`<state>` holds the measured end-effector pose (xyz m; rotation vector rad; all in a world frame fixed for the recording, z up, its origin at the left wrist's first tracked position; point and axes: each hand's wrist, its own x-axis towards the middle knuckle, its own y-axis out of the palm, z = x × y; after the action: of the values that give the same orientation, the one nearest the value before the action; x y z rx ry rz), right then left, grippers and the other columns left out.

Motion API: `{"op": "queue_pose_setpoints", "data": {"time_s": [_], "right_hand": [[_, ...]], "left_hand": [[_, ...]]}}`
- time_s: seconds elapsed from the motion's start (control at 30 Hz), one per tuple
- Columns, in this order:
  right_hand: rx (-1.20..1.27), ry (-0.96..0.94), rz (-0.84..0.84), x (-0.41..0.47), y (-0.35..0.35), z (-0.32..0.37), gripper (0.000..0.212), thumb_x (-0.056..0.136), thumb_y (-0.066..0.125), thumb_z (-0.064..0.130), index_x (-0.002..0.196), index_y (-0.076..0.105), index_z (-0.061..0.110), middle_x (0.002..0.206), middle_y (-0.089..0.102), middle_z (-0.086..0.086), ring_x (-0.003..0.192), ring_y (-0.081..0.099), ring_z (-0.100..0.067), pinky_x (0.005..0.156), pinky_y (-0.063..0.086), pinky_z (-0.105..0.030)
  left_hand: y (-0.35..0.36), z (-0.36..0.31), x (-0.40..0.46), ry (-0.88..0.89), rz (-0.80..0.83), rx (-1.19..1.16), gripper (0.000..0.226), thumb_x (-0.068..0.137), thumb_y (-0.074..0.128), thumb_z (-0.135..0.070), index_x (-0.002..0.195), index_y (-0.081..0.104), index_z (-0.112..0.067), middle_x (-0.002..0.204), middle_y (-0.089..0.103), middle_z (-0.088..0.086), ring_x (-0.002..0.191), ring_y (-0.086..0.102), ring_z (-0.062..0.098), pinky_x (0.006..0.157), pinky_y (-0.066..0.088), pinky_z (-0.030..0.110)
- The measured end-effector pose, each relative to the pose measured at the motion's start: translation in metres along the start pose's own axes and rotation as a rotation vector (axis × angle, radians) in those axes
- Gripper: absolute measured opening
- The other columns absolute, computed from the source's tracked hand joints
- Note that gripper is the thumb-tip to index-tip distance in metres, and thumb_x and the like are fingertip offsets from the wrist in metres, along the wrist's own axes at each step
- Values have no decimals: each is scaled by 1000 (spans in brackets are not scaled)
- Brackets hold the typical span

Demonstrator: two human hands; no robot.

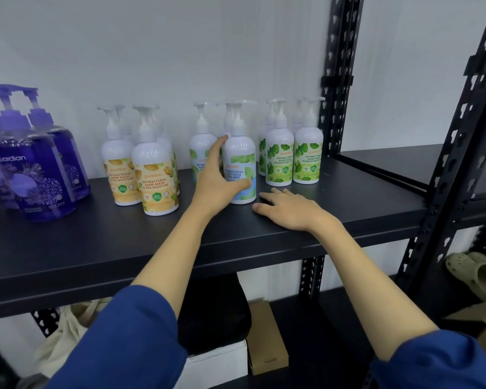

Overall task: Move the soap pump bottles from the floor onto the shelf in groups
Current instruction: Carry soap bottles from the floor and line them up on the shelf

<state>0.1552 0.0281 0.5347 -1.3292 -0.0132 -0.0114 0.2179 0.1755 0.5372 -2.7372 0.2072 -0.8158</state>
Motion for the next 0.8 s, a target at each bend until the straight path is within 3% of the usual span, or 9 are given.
{"op": "queue_pose_setpoints", "data": {"time_s": [0.13,0.2,0.3,0.4,0.43,0.53,0.63,0.8], "right_hand": [[7,5,-7,-1,-1,0,57,97,28,55,148,25,29,159,12,-3,146,11,-26,112,20,-42],[12,5,-7,-1,0,1,57,97,28,55,148,26,29,159,12,-3,146,11,-26,112,20,-42],[12,6,-11,0,0,0,57,97,28,55,148,27,29,159,12,-3,146,11,-26,112,20,-42],[11,4,-14,0,0,0,57,97,28,55,147,29,30,159,13,-2,146,12,-25,111,21,-42],[11,5,-13,0,1,0,56,97,28,56,147,29,30,159,13,-2,146,12,-25,111,21,-42],[16,8,-13,0,1,0,56,97,28,56,147,28,30,159,13,-2,146,12,-25,111,21,-42],[13,0,-14,0,1,0,55,97,28,55,146,29,30,159,14,-3,146,12,-25,110,22,-42],[9,-9,-22,3,2,-2,55,96,28,55,145,33,30,158,17,-3,145,16,-26,108,25,-42]], "left_hand": [[9,-2,-1,24,-141,120,86,65,79,-12,134,29,-30,125,49,5,111,53,23,90,50,41],[12,-3,-2,13,-173,132,86,65,78,-12,132,28,-28,125,45,10,111,49,26,92,47,45],[9,-2,-3,14,-129,134,91,67,78,-11,137,24,-31,130,42,10,116,47,26,94,46,39],[4,1,-4,19,-54,125,95,73,74,-3,143,19,-34,138,43,5,112,50,15,75,44,4],[3,2,-4,26,-51,126,94,74,73,-1,144,19,-33,138,44,4,109,51,14,67,42,0],[2,2,-6,53,-71,129,92,72,76,-6,142,23,-33,134,48,3,111,52,14,71,45,7],[5,2,-6,82,-102,179,91,67,82,-15,136,26,-31,132,47,0,114,52,19,87,48,34],[6,1,-4,106,-59,150,92,69,79,-8,140,23,-27,140,40,2,120,48,17,83,42,14]]}}
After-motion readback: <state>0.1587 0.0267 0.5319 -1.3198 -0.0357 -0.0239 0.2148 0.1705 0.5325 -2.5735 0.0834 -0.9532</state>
